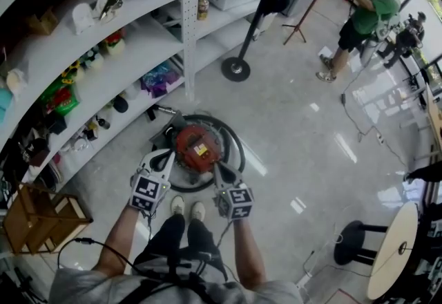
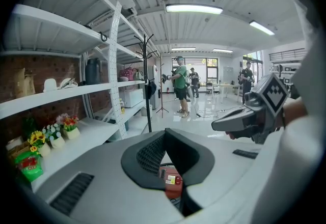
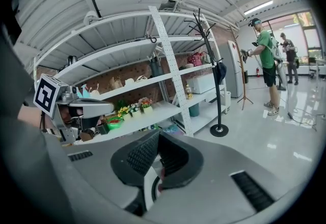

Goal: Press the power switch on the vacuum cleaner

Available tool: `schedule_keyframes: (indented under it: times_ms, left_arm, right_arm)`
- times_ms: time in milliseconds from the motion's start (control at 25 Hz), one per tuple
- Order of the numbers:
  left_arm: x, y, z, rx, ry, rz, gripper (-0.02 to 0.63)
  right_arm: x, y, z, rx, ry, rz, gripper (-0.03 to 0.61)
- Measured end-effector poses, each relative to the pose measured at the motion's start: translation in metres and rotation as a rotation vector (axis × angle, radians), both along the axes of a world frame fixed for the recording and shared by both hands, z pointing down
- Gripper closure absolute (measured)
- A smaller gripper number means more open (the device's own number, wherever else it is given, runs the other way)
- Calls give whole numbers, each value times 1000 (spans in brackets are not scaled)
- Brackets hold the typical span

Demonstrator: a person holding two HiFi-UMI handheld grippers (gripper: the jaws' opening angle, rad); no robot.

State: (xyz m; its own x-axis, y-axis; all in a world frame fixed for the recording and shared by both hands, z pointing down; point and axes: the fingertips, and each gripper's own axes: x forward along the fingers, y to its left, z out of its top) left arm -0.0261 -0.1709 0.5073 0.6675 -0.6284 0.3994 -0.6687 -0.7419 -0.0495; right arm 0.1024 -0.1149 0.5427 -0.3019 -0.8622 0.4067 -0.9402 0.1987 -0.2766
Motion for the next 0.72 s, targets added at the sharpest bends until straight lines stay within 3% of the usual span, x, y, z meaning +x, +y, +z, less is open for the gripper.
schedule_keyframes:
  times_ms: [720]
  left_arm:
    - [1, -4, -64, 73, 47, -2, 607]
  right_arm:
    - [11, -4, -62, 92, 12, 22, 567]
